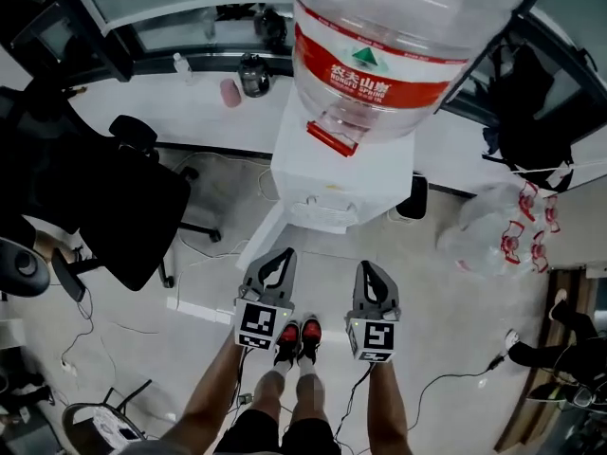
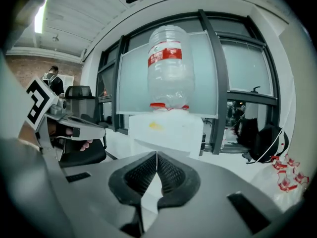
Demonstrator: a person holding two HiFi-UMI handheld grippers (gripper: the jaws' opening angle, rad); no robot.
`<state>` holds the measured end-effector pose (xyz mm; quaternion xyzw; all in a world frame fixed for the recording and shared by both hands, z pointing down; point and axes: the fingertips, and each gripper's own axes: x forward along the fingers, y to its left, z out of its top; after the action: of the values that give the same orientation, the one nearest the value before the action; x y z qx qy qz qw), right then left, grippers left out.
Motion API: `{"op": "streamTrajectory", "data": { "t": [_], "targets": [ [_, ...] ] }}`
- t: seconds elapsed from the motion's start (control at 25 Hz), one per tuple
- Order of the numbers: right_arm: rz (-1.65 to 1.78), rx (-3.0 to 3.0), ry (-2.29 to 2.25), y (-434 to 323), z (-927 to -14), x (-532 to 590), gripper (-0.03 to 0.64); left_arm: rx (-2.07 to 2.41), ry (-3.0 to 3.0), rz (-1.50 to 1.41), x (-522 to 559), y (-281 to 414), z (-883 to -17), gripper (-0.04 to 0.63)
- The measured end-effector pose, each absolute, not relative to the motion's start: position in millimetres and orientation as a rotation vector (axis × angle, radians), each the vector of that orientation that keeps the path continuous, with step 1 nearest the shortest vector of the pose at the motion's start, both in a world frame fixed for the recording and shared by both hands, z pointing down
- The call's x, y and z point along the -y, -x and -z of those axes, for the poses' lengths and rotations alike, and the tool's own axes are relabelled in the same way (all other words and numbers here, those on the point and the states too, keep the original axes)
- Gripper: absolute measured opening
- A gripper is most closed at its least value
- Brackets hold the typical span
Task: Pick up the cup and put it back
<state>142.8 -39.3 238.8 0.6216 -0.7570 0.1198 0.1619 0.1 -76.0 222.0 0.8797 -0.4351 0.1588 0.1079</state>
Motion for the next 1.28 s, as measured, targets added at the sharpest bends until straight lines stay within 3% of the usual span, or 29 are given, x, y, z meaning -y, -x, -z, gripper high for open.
{"op": "streamTrajectory", "data": {
  "t": [0.76, 1.28],
  "targets": [
    [-0.358, 2.24, -1.645, -134.5, -521.7, 86.0, 0.019, 1.298, -2.586, -0.504, 94.8, -29.1, -480.2, 0.023],
    [-0.336, 2.227, -1.616, -129.9, -662.4, 88.1, 0.02, 1.306, -2.595, -0.493, 98.5, -24.1, -617.0, 0.023]
  ]
}}
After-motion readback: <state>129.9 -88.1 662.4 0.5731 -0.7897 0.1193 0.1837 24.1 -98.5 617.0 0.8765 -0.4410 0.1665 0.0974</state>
